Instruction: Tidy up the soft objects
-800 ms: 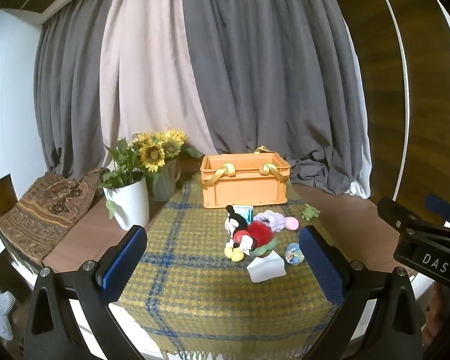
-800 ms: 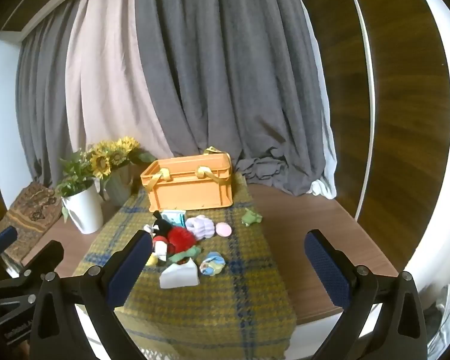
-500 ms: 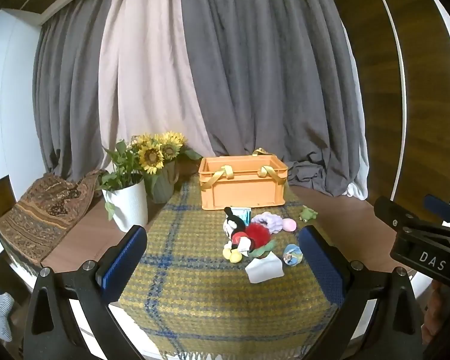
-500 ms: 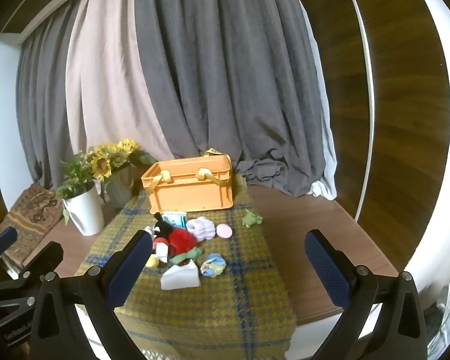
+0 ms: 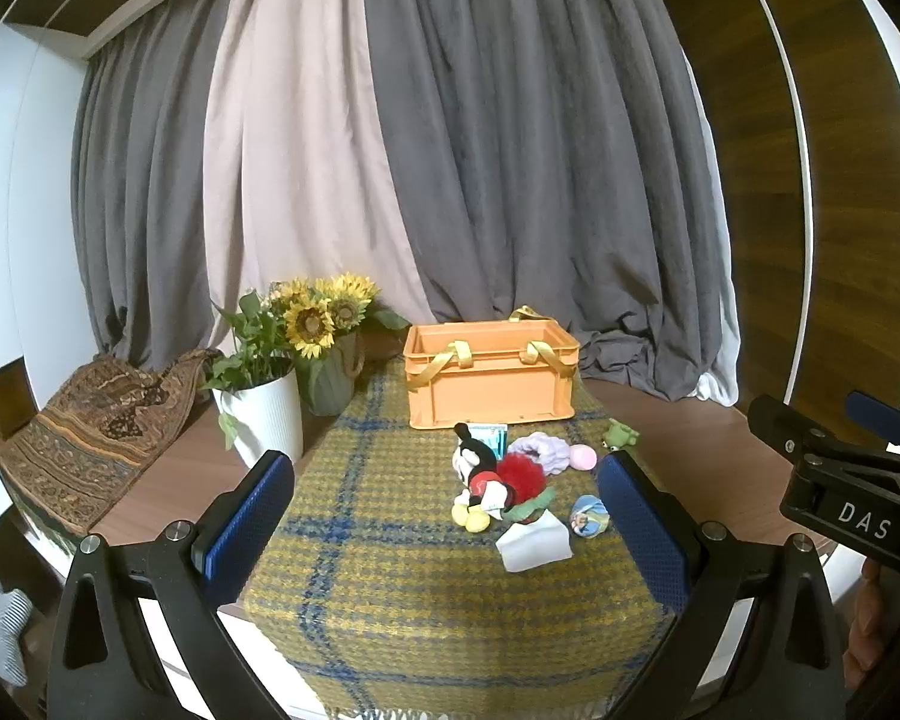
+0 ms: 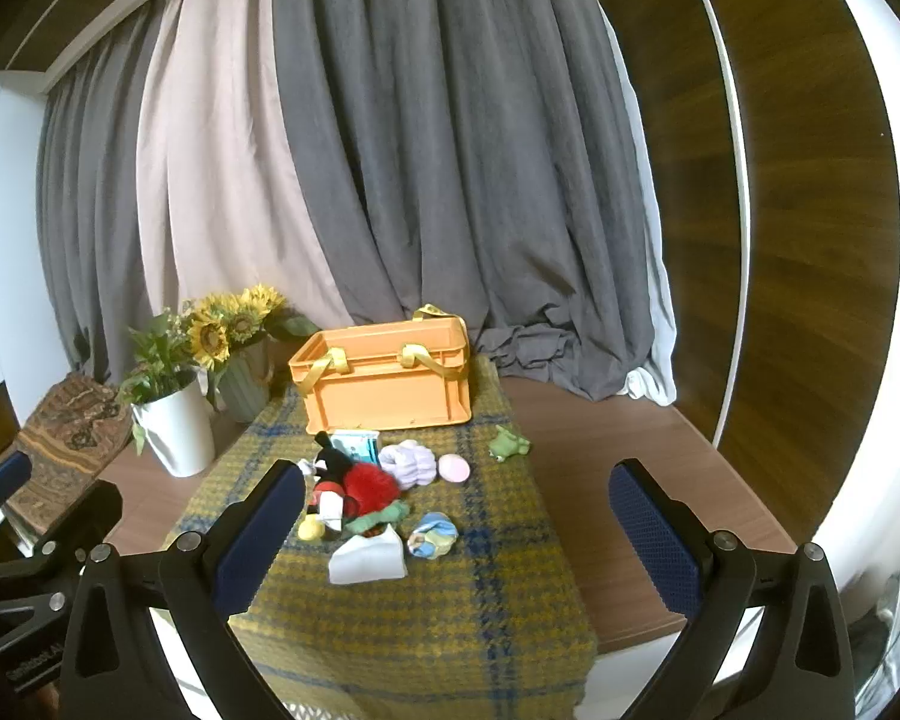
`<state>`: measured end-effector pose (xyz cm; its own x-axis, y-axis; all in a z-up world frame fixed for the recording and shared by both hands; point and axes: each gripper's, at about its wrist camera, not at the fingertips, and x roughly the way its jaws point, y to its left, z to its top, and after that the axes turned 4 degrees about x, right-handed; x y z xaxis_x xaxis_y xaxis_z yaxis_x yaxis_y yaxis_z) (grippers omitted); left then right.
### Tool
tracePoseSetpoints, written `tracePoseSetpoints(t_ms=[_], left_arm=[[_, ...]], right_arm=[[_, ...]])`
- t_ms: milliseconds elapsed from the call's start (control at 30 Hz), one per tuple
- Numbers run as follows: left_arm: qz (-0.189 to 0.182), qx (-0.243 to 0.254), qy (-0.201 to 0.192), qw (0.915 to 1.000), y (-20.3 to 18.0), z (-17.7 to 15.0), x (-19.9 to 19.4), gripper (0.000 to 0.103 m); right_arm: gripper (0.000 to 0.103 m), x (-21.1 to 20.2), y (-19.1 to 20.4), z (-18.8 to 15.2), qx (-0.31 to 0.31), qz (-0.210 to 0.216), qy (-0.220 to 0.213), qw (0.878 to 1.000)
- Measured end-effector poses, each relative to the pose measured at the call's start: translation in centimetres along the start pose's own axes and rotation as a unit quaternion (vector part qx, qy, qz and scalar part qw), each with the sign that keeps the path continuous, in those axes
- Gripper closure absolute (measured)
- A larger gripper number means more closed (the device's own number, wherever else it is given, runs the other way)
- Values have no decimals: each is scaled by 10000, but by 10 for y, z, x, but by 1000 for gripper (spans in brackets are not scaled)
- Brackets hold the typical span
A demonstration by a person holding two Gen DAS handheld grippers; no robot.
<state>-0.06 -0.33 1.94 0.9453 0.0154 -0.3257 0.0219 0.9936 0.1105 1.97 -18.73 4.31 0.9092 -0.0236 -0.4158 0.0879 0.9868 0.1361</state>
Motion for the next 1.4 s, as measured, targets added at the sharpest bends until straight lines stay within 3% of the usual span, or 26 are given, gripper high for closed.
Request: tracePoseSetpoints(t_ms=[1400], left_arm=[[-43,9,-8,10000,-3,-6,1,0]], right_arm=[[0,-2,-5,0,18,-22,-30,10000]])
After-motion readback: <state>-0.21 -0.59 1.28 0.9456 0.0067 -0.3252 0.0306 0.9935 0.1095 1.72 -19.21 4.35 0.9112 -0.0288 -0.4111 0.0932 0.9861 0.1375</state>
